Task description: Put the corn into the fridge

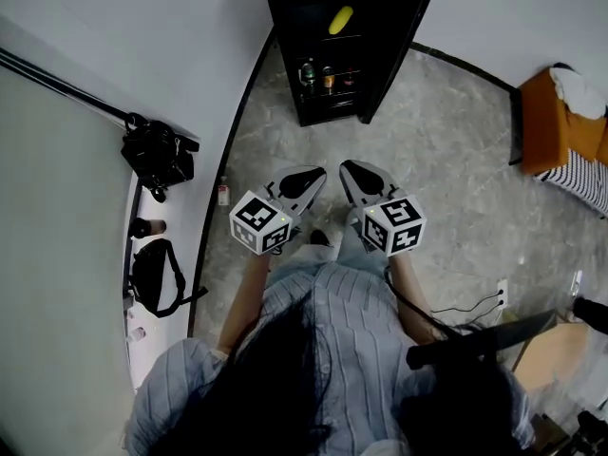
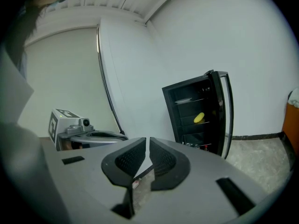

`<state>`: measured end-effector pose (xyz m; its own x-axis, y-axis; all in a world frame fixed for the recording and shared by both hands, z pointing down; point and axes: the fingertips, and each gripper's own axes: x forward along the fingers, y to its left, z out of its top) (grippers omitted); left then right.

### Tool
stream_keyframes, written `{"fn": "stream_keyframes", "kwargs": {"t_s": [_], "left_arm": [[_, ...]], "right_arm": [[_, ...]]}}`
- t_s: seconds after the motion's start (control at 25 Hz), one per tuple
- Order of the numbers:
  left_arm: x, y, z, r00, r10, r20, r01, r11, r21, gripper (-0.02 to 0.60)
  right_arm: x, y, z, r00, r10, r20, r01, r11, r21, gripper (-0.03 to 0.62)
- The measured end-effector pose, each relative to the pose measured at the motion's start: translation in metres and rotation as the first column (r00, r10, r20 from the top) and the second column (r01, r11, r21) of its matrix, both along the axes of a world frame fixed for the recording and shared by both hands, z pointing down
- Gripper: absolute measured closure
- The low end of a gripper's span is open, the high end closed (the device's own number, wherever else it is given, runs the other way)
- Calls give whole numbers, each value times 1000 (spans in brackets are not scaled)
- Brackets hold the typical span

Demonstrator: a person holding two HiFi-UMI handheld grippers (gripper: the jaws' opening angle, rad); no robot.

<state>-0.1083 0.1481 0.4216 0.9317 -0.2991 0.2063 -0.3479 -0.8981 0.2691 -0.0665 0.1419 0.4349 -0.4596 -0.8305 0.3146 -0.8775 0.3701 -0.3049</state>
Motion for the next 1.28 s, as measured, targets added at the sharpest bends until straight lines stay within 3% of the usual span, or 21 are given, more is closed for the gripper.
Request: {"fn": "stream_keyframes", "kwargs": {"t_s": [0.52,0.8,1.08,1.28], "left_arm": [[-9,25,-3,1000,-9,-5,9,1000,24,573],[-3,25,-1,1000,-5,-23,6,1000,12,573],[15,32,0,999,49,-11,-49,999,11,572],[14,28,0,1000,26,0,-26,999,27,573]], "right_arm": [[-22,24,-3,998,-57,-27,57,998,19,559],[-13,34,-3,999,-29,-21,29,999,17,559],[0,39,1,1000,5,-5,-5,1000,0,559],[-1,32,-1,1000,-14,7,14,1000,5,559]]}}
